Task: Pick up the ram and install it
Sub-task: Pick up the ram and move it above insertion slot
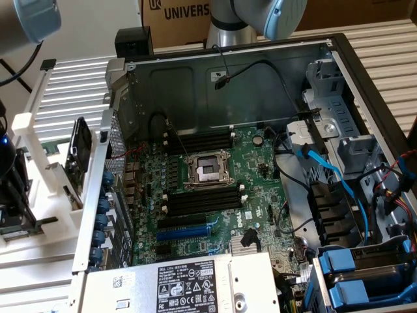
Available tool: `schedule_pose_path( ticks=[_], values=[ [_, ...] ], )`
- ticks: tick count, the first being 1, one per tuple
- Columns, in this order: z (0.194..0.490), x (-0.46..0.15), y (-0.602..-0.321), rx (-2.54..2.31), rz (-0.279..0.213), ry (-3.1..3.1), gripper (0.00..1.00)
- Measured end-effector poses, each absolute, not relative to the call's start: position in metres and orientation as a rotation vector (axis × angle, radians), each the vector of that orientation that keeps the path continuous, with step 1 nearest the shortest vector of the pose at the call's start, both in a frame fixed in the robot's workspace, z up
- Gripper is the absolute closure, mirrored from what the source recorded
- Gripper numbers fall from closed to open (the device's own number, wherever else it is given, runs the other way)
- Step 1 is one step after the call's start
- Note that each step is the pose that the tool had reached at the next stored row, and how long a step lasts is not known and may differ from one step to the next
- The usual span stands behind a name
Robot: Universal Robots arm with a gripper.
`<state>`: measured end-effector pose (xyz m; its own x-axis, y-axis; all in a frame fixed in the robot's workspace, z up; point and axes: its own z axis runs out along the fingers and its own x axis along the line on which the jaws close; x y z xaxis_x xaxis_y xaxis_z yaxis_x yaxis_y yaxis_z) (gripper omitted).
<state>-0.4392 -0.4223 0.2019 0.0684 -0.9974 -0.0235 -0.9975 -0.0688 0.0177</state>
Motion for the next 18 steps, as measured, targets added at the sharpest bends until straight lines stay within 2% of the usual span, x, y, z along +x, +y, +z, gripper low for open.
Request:
schedule_pose_path(
  ticks=[10, 18],
  values=[
    [0.212, -0.441, -0.424, -2.293, 0.048, 2.14, 0.88],
    [0.233, -0.443, -0.425, -2.293, 0.048, 2.14, 0.88]
  ],
)
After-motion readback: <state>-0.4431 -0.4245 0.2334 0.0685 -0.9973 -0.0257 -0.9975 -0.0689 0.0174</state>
